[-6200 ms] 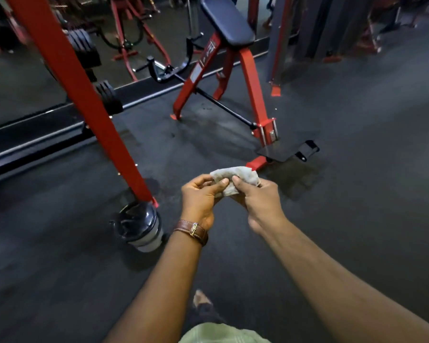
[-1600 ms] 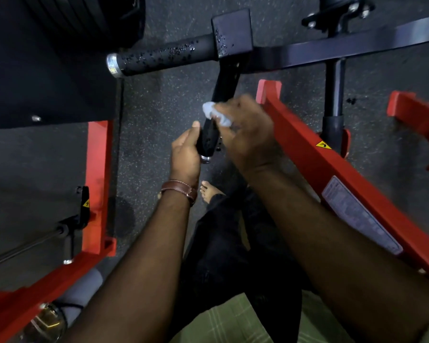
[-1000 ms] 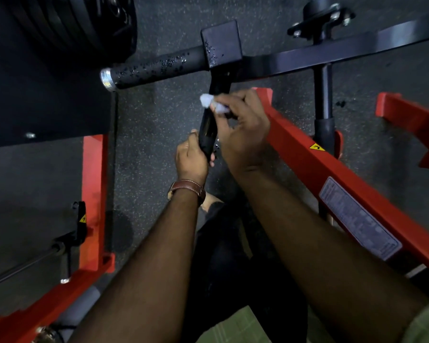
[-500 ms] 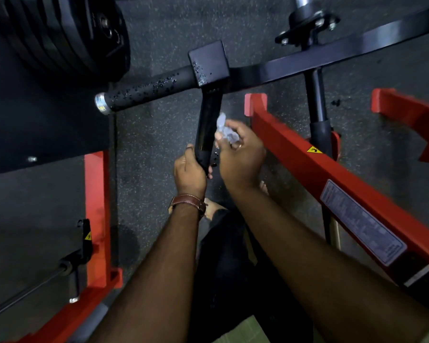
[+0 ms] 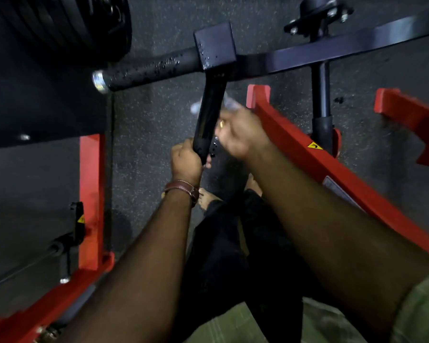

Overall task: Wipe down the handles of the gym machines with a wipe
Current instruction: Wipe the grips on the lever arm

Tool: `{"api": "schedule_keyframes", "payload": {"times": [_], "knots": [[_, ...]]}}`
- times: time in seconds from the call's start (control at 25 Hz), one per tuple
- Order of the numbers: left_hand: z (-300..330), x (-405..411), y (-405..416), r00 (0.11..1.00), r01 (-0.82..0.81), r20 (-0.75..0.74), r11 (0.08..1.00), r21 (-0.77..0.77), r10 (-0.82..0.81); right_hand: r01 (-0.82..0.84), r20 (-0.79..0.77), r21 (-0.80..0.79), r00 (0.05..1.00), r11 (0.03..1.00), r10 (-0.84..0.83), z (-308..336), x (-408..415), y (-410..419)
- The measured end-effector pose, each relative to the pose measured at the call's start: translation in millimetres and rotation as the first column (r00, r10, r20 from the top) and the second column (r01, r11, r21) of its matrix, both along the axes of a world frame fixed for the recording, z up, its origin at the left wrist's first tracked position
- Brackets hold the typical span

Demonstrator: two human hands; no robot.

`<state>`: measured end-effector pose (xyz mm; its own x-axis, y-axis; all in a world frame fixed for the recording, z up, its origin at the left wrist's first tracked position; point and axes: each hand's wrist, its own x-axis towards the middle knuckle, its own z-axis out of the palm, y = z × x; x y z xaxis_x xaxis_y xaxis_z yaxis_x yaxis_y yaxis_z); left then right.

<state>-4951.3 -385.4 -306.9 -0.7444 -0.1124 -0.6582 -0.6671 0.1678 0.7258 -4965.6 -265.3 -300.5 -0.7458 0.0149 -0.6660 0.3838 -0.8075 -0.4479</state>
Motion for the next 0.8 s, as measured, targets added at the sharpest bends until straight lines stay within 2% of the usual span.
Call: {"api": "schedule_keyframes", "payload": {"times": [0.08,0.12,0.24,0.28,0.36,0.44,0.52,0.56,0.64,0.68,0.8], "knots": [[-0.5,-0.1,-0.9,0.999,-0.014,0.04,1.0,0.023,0.013,0.15,0.007,-0.184,0.988,0.971,-0.152,5.7,-27.0,5.5],[-0.9,0.0,-1.7,0.999,-0.005,0.051,1.0,0.023,0.004,0.135,0.007,-0.167,0.991,0.977,-0.135,8.9,-26.4,1.3],[-1.5,-0.8,-4.5,0.997,0.01,0.079,0.999,0.032,-0.013,-0.02,-0.046,0.059,0.999,0.998,0.023,14.2,5.1,-5.1],[-1.7,-1.2,-5.6,0.996,0.006,0.092,0.999,0.041,-0.01,-0.043,-0.017,0.118,0.999,0.992,0.045,16.6,8.0,0.0],[-3.6,-2.6,-6.3,0.995,0.018,0.094,0.998,0.053,-0.023,0.064,0.083,0.278,0.992,0.958,-0.09,19.7,-7.2,14.8],[-7.2,-1.9,-7.4,0.996,0.018,0.086,0.999,0.047,-0.022,0.23,0.002,0.44,0.966,0.868,-0.257,18.4,-17.8,15.4],[-11.4,-1.7,-7.8,0.996,0.002,0.093,0.999,0.034,-0.005,0.226,-0.091,0.665,0.97,0.712,-0.223,10.9,3.5,-3.5],[-13.2,-1.7,-8.1,0.996,0.001,0.093,1.0,0.027,-0.004,0.182,-0.085,0.734,0.98,0.654,-0.178,6.8,22.6,-15.5],[-14.5,-2.0,-7.6,0.996,0.012,0.09,1.0,0.019,-0.013,0.113,-0.021,0.791,0.987,0.601,-0.158,6.2,41.1,-26.2],[-13.8,-2.4,-6.9,0.996,0.014,0.086,1.0,0.021,-0.015,0.14,-0.039,0.817,0.981,0.559,-0.189,7.0,35.4,-22.4],[-11.9,-2.3,-6.2,0.996,-0.011,0.091,0.999,0.038,0.008,0.286,-0.216,0.901,0.948,0.327,-0.234,15.1,7.1,-5.0]]}}
